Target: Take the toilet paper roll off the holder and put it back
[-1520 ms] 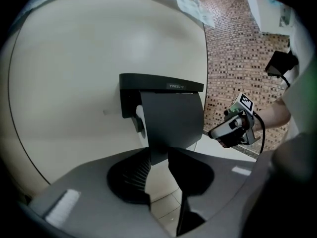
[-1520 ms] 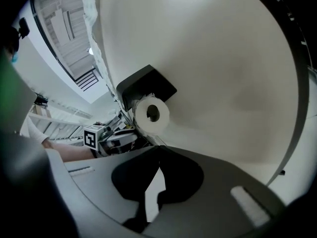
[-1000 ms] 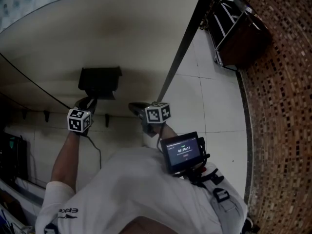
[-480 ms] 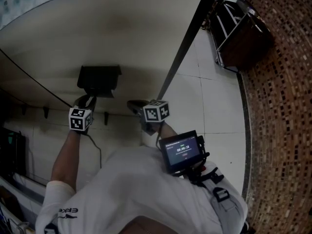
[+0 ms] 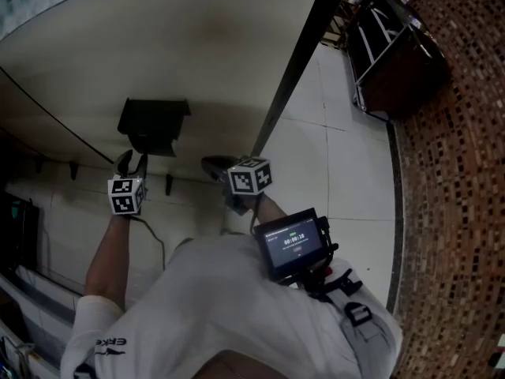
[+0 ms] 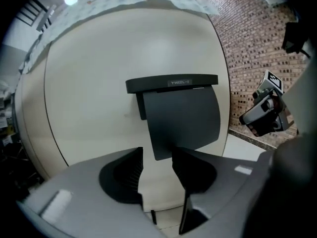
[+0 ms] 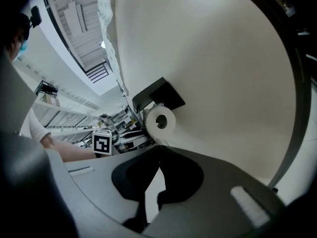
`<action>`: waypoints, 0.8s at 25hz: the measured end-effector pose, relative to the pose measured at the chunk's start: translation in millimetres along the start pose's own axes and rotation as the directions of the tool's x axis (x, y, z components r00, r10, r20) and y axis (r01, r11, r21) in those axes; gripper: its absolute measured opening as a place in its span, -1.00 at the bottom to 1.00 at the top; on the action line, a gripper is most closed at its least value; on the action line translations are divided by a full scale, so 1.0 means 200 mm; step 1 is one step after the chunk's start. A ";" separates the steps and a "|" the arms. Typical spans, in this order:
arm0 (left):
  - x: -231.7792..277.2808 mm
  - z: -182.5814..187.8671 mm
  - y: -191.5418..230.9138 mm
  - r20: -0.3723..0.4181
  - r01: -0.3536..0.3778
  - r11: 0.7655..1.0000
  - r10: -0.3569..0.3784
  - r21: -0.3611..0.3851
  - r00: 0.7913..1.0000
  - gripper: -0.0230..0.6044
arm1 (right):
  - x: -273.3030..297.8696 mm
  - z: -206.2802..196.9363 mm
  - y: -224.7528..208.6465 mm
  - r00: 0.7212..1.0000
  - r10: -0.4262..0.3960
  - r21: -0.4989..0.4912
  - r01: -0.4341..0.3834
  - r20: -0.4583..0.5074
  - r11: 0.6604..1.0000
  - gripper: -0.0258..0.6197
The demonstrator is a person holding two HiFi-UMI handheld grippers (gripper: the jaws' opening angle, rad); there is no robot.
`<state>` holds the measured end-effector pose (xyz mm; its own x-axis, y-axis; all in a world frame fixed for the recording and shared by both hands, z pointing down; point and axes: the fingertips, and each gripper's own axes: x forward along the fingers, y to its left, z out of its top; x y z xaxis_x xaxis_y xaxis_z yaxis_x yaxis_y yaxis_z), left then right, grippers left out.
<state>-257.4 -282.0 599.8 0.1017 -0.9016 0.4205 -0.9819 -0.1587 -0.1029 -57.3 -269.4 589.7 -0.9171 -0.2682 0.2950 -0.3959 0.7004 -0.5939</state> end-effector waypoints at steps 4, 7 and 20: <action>-0.11 0.00 0.02 0.035 -0.111 0.994 0.111 -0.009 0.993 -0.40 | 0.01 -0.01 -0.01 1.000 0.017 -0.023 -0.017 -0.008 1.000 -0.88; -0.21 -0.01 -0.03 0.052 -0.149 0.988 0.151 -0.026 0.987 -0.42 | 0.00 0.01 -0.02 1.000 0.019 -0.045 -0.019 -0.002 0.999 -0.88; -0.44 0.14 -0.18 0.172 -0.143 0.985 0.158 -0.096 0.972 -0.89 | 0.00 0.13 0.18 1.000 -0.007 -0.207 0.010 0.014 0.978 -0.88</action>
<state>-225.6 -208.4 541.1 -0.0288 -0.9711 0.2371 -0.9971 0.0113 -0.0748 -71.9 -261.0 549.8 -0.9150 -0.2824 0.2882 -0.3862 0.8197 -0.4229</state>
